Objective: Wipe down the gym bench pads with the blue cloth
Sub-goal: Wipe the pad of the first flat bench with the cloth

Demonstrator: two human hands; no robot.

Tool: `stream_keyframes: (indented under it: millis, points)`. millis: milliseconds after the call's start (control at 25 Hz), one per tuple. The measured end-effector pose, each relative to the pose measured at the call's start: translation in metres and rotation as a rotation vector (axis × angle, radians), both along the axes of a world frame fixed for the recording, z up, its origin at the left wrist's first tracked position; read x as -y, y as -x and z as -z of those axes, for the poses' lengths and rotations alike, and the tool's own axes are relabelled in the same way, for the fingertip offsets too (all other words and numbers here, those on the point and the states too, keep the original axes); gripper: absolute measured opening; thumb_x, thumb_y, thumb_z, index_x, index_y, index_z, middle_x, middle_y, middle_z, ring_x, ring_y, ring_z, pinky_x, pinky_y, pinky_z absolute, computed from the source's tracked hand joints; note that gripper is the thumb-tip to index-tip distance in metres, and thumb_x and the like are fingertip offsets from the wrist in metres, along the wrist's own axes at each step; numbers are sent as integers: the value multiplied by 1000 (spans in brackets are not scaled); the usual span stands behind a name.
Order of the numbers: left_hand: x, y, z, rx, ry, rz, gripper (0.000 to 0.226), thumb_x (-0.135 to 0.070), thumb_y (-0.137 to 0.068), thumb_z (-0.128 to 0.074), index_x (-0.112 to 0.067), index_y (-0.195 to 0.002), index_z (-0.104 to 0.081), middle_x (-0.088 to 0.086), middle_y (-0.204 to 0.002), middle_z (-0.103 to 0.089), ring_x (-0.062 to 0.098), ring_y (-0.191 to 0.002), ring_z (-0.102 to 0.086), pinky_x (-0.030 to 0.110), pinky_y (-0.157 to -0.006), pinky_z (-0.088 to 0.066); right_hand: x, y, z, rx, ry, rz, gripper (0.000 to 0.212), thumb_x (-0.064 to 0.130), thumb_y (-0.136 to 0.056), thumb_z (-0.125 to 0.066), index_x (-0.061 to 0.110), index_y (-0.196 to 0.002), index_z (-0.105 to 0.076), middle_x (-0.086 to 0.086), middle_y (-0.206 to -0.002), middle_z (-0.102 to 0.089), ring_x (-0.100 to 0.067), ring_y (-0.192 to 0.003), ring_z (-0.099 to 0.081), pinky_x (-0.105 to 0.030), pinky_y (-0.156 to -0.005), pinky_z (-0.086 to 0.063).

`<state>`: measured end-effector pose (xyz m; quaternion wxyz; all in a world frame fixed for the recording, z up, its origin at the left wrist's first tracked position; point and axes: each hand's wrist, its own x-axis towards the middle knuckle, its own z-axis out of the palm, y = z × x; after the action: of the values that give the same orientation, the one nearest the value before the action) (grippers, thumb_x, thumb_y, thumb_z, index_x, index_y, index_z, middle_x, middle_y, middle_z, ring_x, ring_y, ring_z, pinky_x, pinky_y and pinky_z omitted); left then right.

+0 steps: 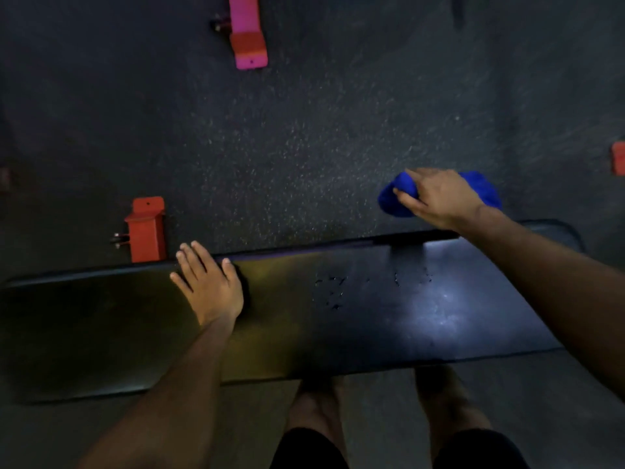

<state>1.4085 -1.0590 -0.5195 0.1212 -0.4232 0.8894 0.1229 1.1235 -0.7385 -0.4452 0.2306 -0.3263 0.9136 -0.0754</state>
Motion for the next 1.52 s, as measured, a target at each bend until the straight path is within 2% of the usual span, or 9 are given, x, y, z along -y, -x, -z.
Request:
stream_keyframes:
  millis: [120,200,360,440,680,800,960,1200,1520]
  points:
    - [-53,41,-15,-65,10,253,69,-39,-106,-27,-4,-162,-8,16,-170,-2,31,-158,0,58,-126,1,-21,2,6,-26,-9,-51,58,61,-89,-20,16,-100,-56,-13,-101,-64,-37,-94,-60,-45,-77,-43]
    - [-127,84,-16,-147,-26,434,69,-43,-102,-15,-7,-161,-3,11,-170,0,26,-157,1,51,-126,3,-24,-6,25,25,-99,-67,61,61,-93,-21,17,-116,-57,-8,-117,-64,-32,-108,-56,-44,-88,-40]
    - [-236,122,1,-160,-65,399,66,-39,-104,-14,-7,-161,-13,9,-170,-14,21,-158,-11,49,-128,1,-16,-36,51,238,-198,-71,57,57,-100,-28,19,-138,-47,-6,-138,-55,-30,-124,-50,-47,-101,-38]
    - [-241,115,20,-109,46,402,65,-34,-102,-18,-7,-160,-17,9,-169,-20,20,-157,-16,49,-127,-1,-6,-45,61,297,-159,-69,53,56,-100,-29,21,-134,-49,-5,-134,-57,-31,-121,-55,-47,-99,-43]
    - [-246,118,23,-137,32,404,62,-32,-102,-20,-8,-159,-27,7,-168,-25,19,-156,-20,46,-127,-4,-27,-24,62,389,-70,-174,56,62,-99,-29,23,-131,-53,-6,-125,-62,-24,-110,-60,-41,-88,-46]
    - [-245,119,21,-101,31,409,62,-35,-104,-18,-8,-159,-29,6,-168,-27,19,-155,-21,44,-127,-3,-86,5,56,379,-169,-135,51,63,-98,-31,23,-115,-58,-9,-123,-63,-30,-112,-60,-39,-84,-44]
    - [-246,119,22,-98,28,406,62,-36,-105,-18,-7,-158,-31,6,-167,-29,18,-155,-22,41,-127,-3,-166,42,41,389,-393,-55,43,62,-98,-32,24,-89,-50,-11,-110,-67,-29,-95,-60,-40,-87,-49]
    - [-247,120,19,-90,26,388,62,-35,-104,-20,-8,-158,-32,5,-167,-29,17,-154,-24,41,-124,-16,-110,14,58,304,-285,-123,48,60,-98,-29,22,-105,-58,-11,-117,-66,-33,-107,-61,-37,-77,-35]
    - [-248,120,22,-91,72,398,61,-34,-103,-23,-8,-157,-35,5,-165,-33,17,-153,-27,43,-125,-11,-72,-5,66,347,-49,-225,52,60,-99,-29,23,-125,-54,-5,-120,-64,-24,-103,-61,-40,-85,-46]
